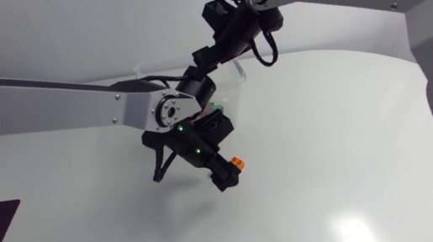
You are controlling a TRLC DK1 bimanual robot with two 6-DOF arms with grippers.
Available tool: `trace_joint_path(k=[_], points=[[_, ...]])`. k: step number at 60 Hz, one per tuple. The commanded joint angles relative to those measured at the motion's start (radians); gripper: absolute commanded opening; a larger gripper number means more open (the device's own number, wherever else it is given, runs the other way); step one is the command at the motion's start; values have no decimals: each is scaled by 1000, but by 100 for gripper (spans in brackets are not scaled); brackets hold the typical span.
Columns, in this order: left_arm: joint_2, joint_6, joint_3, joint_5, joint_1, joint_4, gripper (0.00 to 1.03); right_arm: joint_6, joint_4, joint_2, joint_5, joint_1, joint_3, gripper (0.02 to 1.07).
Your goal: Place the duplo bricks in the container
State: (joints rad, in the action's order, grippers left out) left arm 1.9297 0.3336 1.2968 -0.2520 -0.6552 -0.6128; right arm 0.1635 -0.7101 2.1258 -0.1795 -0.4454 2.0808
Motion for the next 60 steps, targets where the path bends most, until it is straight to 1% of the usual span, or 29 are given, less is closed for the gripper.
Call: trace_joint_path(k=[1, 11, 18, 30, 44, 49, 54, 60], points=[[40, -42, 41, 11, 9, 2, 93, -24, 1, -43, 2, -4, -61, 102], [78, -54, 82, 57, 19, -24, 93, -18, 51, -150, -2, -3, -220, 102], [111, -64, 125, 69, 25, -56, 93, -10, 93, -219, -8, 1, -338, 102], [176, -80, 194, 94, 31, -123, 91, -10, 139, -293, -28, 7, -472, 102], [230, -84, 271, 109, 39, -186, 91, -4, 167, -334, -40, 13, -562, 102], [250, -87, 302, 115, 40, -206, 87, -4, 175, -354, -48, 16, -591, 102], [259, -94, 318, 123, 34, -216, 86, -15, 210, -394, -49, 28, -631, 102], [264, -100, 320, 125, 29, -217, 77, -30, 228, -429, -49, 50, -643, 102]])
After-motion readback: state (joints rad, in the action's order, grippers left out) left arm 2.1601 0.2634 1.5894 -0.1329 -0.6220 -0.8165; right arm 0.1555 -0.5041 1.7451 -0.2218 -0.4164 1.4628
